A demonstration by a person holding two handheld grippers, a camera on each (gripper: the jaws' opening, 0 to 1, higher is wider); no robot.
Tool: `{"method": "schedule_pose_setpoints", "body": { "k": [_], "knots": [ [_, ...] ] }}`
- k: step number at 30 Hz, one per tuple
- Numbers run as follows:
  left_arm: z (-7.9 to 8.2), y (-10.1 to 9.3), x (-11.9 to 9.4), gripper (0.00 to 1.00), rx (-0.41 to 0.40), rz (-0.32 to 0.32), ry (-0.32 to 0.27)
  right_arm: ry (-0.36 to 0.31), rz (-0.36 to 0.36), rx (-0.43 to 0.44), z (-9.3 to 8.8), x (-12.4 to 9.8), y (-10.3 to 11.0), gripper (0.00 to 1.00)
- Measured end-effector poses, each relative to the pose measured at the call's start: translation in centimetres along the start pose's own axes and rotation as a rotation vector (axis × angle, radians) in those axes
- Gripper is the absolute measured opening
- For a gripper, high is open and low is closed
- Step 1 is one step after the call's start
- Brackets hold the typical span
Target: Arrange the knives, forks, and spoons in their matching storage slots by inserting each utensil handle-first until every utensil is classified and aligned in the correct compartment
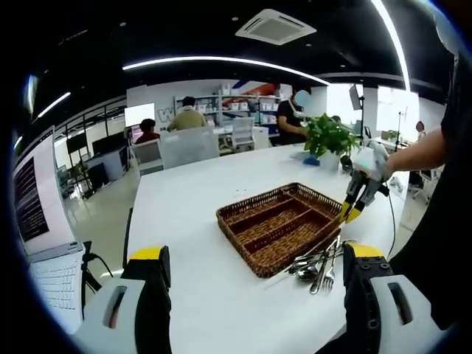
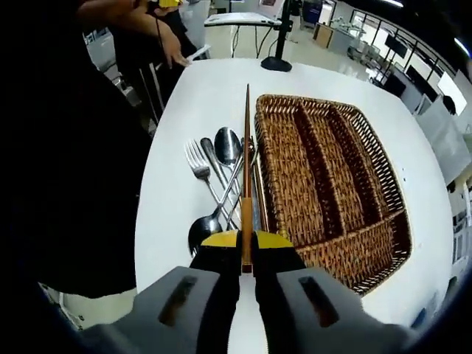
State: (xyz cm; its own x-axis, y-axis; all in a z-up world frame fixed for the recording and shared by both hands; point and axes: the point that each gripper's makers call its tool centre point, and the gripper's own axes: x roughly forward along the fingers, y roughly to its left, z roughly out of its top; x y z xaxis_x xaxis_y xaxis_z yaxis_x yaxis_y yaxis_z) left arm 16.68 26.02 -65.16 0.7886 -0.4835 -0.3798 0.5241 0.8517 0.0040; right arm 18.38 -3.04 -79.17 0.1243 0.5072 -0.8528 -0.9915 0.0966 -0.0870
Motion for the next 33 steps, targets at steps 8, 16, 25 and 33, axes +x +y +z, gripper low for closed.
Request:
{"method": "schedule_pose_setpoints", "body": {
  "k": [8,16,25,33],
  "knots": [
    [0.4,-0.2,0.7,1.00,0.039,-0.022,-0.006,0.006,-0.078,0.130,-0.1,-1.3,-0.6,0.03],
    [0.3,-0.2,1.5,1.00,0.033,-0.040,-0.007,0.002,-0.169,0.274,-0.5,-3.0,-1.9,0.03],
    [0.8,-0.5,2.5,1.00,0.036,-0.063,-0.016,0.004,-0.259,0.422,-1.1,-4.3,-3.1,0.03],
    [1.1,-0.7,3.2,1.00,0.035,-0.083,-0.021,-0.004,-0.315,0.549,-0.5,-5.3,-3.4,0.03]
  ]
}}
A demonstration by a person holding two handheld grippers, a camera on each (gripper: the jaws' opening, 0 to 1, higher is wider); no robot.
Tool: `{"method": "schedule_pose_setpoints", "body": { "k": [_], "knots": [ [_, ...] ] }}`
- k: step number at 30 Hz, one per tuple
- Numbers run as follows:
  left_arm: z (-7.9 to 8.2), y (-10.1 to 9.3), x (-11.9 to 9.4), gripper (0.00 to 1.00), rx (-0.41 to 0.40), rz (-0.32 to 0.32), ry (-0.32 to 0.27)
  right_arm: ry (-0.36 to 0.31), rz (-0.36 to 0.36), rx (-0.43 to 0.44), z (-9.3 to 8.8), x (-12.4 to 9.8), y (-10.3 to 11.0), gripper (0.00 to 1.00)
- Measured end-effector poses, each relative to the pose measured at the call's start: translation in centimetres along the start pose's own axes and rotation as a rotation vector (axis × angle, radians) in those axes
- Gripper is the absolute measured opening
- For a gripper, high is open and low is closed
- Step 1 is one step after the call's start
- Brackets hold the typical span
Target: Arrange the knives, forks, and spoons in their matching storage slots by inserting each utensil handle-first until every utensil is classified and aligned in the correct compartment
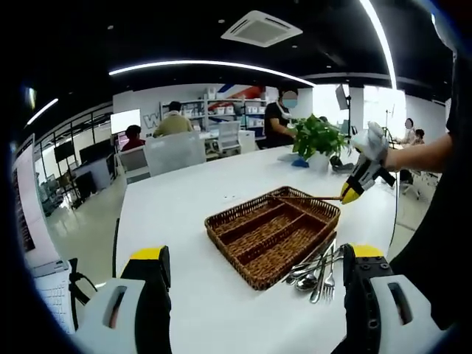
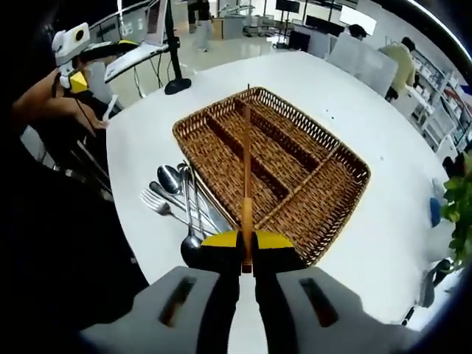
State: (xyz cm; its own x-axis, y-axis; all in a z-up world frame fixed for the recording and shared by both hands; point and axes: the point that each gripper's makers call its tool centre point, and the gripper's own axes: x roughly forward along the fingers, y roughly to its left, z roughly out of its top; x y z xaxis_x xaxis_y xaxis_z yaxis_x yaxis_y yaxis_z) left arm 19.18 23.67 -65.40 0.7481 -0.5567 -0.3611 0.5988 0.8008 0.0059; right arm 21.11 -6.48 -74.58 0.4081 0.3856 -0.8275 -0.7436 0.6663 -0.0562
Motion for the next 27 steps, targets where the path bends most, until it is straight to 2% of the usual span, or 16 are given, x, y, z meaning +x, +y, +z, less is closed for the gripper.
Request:
{"method": "schedule_pose_setpoints", "body": {
  "k": [5,14,22,27],
  "knots": [
    [0.3,-0.5,0.3,1.00,0.001,-0.024,0.008,-0.007,-0.089,0.117,0.3,-1.0,-1.3,0.03],
    [0.4,-0.2,0.6,1.00,-0.009,-0.029,-0.001,-0.058,-0.163,0.371,-0.1,-2.4,-3.9,0.03],
    [0.8,-1.4,1.1,1.00,-0.001,-0.056,-0.011,-0.055,-0.190,0.446,-1.6,-3.5,-5.1,0.03],
    [0.6,-1.5,1.0,1.00,0.003,-0.061,-0.006,-0.086,-0.225,0.504,-1.8,-4.4,-6.2,0.03]
  ]
}}
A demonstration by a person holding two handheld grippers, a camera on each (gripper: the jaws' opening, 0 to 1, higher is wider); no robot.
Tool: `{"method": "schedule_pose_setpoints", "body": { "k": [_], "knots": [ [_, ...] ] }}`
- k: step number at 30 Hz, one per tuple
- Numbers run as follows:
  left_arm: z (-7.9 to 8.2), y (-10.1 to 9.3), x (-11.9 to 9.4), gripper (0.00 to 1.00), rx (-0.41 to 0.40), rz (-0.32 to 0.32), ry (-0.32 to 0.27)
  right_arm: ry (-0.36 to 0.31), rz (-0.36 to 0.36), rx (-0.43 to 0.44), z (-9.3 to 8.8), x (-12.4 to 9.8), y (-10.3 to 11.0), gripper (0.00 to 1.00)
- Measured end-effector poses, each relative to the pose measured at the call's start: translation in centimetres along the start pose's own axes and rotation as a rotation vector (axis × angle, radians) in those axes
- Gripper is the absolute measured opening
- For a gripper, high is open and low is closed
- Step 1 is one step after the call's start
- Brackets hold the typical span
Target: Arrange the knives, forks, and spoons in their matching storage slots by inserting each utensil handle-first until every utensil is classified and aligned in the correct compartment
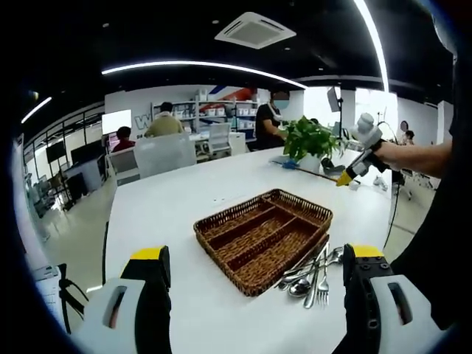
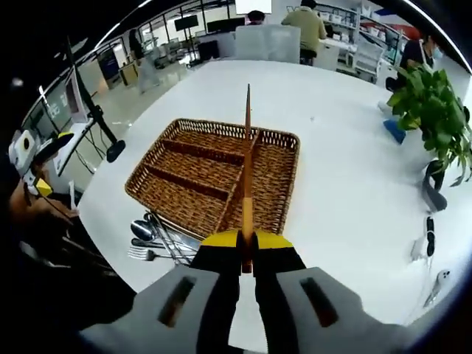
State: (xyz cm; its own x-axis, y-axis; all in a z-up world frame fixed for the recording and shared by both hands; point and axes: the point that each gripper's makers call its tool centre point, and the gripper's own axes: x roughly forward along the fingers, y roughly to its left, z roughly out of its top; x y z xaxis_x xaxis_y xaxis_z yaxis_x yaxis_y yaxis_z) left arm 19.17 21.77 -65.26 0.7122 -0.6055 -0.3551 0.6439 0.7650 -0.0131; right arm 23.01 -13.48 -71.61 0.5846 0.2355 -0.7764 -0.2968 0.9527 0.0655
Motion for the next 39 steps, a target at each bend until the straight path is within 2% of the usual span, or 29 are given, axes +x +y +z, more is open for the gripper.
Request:
{"method": "schedule_pose_setpoints", "body": {
  "k": [4,21,39],
  "knots": [
    [-0.2,0.2,-0.1,1.00,0.018,0.004,0.017,-0.006,-0.010,0.029,0.4,-0.1,-0.5,0.03],
    [0.3,1.0,-0.3,1.00,0.022,0.022,0.002,-0.042,-0.035,0.047,2.5,0.3,-1.2,0.03],
    [-0.2,1.8,-0.7,1.00,0.008,0.048,-0.005,-0.024,-0.035,0.075,2.3,2.3,-1.2,0.03]
  ]
}}
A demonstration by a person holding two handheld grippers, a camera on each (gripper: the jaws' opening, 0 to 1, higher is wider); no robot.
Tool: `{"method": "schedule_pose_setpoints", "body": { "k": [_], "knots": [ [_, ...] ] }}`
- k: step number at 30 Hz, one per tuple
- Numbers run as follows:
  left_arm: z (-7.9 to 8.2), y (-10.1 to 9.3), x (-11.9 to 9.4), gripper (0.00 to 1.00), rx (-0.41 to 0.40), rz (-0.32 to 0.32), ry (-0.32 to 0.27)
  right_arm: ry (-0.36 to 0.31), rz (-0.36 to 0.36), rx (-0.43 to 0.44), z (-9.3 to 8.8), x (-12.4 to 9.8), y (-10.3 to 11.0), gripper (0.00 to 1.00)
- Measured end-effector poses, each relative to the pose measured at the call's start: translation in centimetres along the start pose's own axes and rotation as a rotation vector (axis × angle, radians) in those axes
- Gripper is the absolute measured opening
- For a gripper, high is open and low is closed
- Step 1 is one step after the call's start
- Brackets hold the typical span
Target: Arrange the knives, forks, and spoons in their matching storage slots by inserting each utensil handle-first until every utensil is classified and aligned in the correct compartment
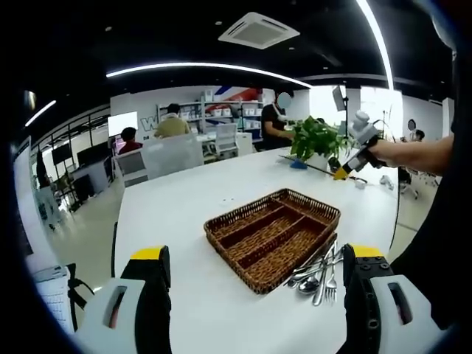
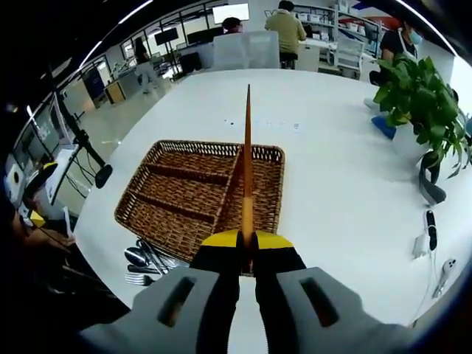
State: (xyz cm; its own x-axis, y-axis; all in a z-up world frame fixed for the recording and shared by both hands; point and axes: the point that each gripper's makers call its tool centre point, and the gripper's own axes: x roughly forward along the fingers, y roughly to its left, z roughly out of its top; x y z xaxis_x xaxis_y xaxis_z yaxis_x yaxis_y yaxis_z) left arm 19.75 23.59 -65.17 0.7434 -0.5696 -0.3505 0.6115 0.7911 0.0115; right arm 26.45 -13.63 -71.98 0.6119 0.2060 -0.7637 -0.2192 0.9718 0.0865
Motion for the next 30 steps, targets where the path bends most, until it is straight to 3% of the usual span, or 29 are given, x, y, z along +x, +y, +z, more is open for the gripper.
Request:
{"method": "schedule_pose_setpoints", "body": {
  "k": [30],
  "knots": [
    [-0.3,-1.0,-0.4,1.00,-0.002,-0.006,0.000,0.086,0.008,0.049,-3.7,2.8,0.3,0.03]
  ]
}}
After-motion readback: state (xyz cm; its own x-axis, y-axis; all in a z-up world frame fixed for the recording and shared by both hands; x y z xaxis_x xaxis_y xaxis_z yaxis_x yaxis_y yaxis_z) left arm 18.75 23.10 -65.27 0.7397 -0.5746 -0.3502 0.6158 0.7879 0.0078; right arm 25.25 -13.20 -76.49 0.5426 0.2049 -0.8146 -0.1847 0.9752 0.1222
